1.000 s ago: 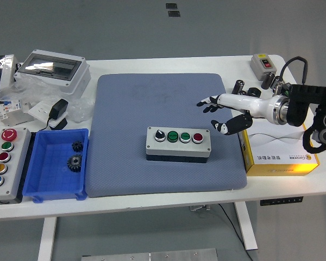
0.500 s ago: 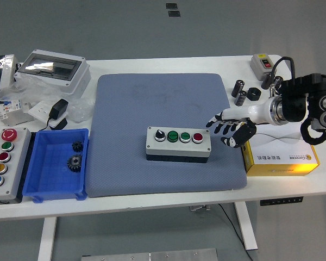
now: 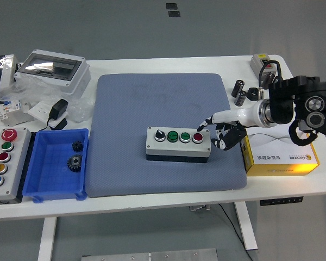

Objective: Pick up the button,place it on the desk,press the button,press the button

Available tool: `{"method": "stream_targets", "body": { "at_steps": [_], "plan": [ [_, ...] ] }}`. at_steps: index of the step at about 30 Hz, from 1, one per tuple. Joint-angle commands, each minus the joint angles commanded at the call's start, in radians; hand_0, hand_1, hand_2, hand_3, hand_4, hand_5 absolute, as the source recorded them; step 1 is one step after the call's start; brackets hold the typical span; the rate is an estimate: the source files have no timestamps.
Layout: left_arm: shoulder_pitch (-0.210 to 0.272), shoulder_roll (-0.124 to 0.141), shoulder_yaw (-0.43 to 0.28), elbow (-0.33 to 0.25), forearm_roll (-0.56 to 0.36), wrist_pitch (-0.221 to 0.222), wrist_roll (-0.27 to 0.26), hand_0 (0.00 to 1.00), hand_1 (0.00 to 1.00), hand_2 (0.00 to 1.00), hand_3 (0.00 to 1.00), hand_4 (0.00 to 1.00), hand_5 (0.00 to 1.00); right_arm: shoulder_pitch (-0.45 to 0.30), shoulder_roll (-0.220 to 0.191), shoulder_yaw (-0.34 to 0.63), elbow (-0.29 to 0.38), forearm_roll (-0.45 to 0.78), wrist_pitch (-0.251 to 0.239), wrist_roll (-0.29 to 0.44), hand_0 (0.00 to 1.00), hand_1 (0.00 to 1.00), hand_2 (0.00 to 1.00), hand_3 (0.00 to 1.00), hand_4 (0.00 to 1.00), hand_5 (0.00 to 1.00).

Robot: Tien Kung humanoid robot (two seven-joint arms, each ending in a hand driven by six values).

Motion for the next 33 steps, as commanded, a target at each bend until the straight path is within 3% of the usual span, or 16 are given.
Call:
{"method": "stream_targets", "body": {
  "at_steps": [22, 29, 33],
  "plan": [
    [-0.007, -0.002, 0.001, 0.002, -0.002, 0.0, -0.006, 0.672, 0.632, 0.566, 0.595, 0.638, 0.226, -0.01, 0.036, -0.075, -0.063, 0.013, -0.035, 0.014, 0.027, 0.099, 0.24, 0.877, 0.157, 0.091],
    [-0.002, -0.004, 0.002, 0.001, -0.005, 0.001, -0.004, 0.671, 0.632, 0.566, 0.595, 0.638, 0.227, -0.047, -0.017, 0.061, -0.01, 0.074, 0.0, 0.039, 0.018, 0.09, 0.232, 0.865, 0.155, 0.091],
    [-0.001, -0.005, 0.005, 0.002, -0.009, 0.002, -0.006, 0.671, 0.632, 0.566, 0.595, 0.638, 0.227, -0.118, -0.035, 0.185, 0.001, 0.026, 0.017, 0.033, 0.018, 0.09, 0.232, 0.865, 0.155, 0.091]
  ]
}}
